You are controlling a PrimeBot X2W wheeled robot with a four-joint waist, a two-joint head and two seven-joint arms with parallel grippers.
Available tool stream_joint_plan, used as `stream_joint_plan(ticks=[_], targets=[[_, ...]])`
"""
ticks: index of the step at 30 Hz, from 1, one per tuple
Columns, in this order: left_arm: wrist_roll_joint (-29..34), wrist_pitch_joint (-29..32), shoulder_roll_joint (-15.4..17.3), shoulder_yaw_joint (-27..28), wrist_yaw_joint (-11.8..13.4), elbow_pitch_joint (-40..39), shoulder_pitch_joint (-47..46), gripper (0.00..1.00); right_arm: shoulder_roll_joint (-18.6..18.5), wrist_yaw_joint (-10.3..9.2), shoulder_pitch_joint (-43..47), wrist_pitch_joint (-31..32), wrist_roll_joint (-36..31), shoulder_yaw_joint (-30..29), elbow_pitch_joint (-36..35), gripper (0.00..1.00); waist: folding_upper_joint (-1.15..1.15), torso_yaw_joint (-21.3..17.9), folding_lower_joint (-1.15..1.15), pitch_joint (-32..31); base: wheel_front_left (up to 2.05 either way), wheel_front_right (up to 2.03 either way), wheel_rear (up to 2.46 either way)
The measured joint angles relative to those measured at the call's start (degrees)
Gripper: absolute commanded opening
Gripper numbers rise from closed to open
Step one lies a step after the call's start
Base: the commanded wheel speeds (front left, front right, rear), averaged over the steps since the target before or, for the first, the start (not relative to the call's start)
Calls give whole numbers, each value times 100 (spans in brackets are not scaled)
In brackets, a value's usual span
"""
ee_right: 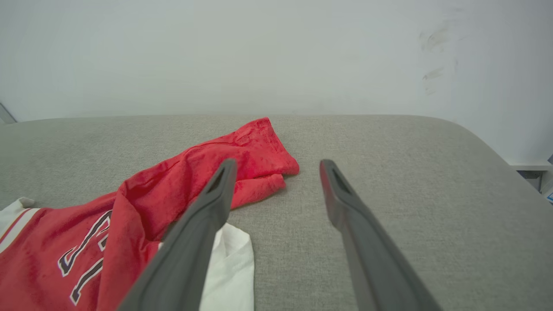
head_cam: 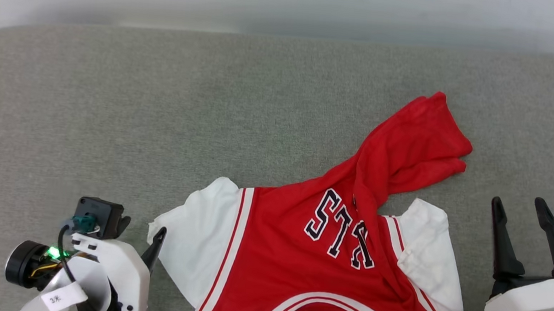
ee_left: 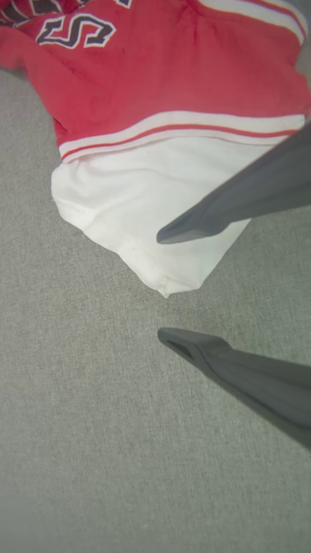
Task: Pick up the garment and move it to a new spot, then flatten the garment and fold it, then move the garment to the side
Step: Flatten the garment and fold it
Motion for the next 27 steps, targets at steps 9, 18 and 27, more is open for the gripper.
stream_joint_plan(ticks=[9, 18, 27], targets=[[53, 646, 132, -109, 212, 190, -193, 100, 5, 0, -143, 15, -53, 13, -59, 100, 0, -157, 0, 516, 0, 0, 0], [-122, 862, 108, -269, -122, 591, -453, 6, 18, 0, -253, 4, -115, 41, -30, 100, 0, -227, 0, 719, 0, 0, 0], [-202, 116, 25, -25, -124, 405, -275, 0, -146, 0, -215, 463, -98, 30, -85, 100, 0, -170, 0, 478, 0, 0, 0]])
